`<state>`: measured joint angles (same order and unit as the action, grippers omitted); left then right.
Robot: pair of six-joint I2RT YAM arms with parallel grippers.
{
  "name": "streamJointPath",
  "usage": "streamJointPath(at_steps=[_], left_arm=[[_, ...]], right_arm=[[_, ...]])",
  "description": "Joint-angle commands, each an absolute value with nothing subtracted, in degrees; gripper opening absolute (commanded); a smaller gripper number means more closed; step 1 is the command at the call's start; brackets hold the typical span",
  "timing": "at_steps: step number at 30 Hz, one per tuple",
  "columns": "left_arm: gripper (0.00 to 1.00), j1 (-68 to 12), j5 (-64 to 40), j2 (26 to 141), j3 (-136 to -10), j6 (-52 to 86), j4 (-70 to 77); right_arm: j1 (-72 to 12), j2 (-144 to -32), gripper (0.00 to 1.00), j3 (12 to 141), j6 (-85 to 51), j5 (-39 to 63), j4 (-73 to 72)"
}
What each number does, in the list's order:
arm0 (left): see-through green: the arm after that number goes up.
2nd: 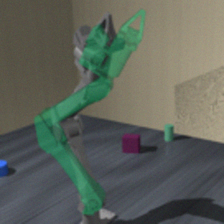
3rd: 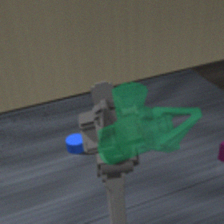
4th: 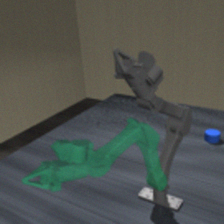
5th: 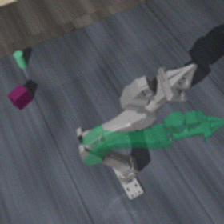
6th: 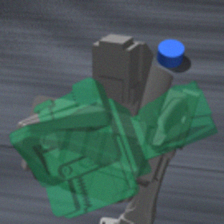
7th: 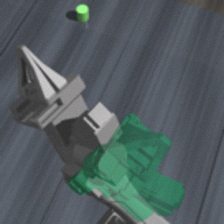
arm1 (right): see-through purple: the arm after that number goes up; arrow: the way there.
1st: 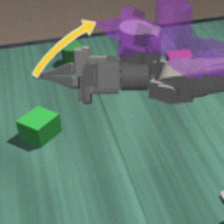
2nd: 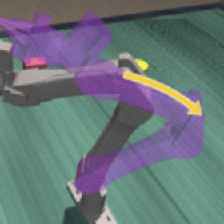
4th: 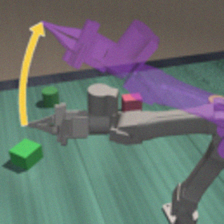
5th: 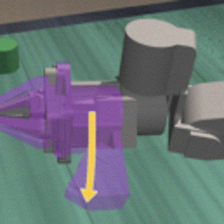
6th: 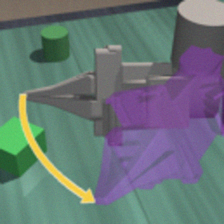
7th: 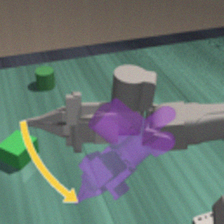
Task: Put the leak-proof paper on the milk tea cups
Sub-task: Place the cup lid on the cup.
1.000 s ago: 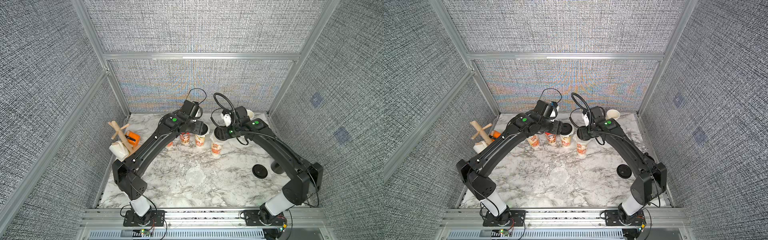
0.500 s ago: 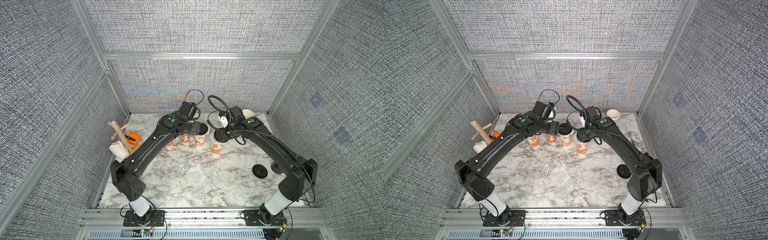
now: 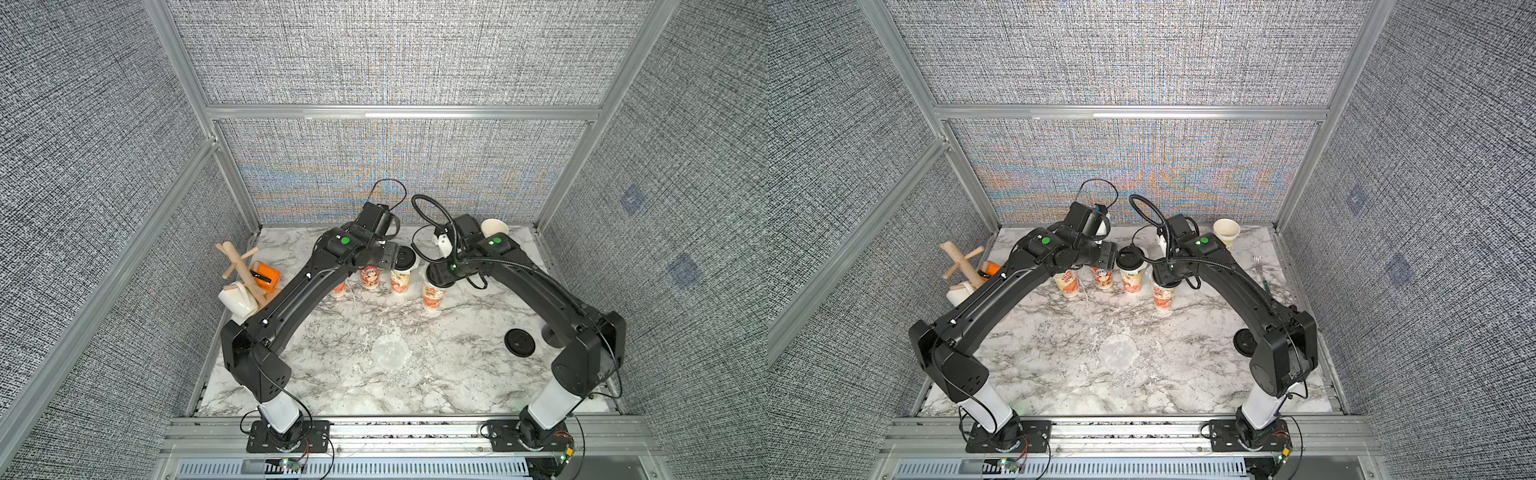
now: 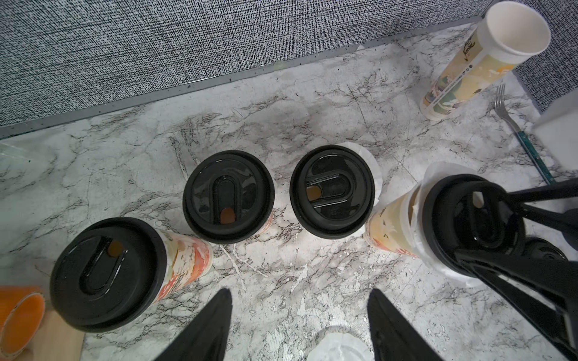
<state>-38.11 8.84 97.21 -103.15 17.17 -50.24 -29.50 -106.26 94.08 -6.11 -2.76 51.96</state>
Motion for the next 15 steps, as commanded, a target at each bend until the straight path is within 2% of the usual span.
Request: streamJointPath(at_steps=[1,15], left_arm=[[0.71,-38.0,9.1,97.3,-103.1,17.2,-49.5],[0.71,-37.8,8.2,97.5,-102.6,17.0,-49.1]], right_arm=[[-29.5,-106.7,0.57,94.4,-5.7,-2.6,50.5],[-29.5,-108.1,0.57,95.8,-5.6,-3.0,50.7]])
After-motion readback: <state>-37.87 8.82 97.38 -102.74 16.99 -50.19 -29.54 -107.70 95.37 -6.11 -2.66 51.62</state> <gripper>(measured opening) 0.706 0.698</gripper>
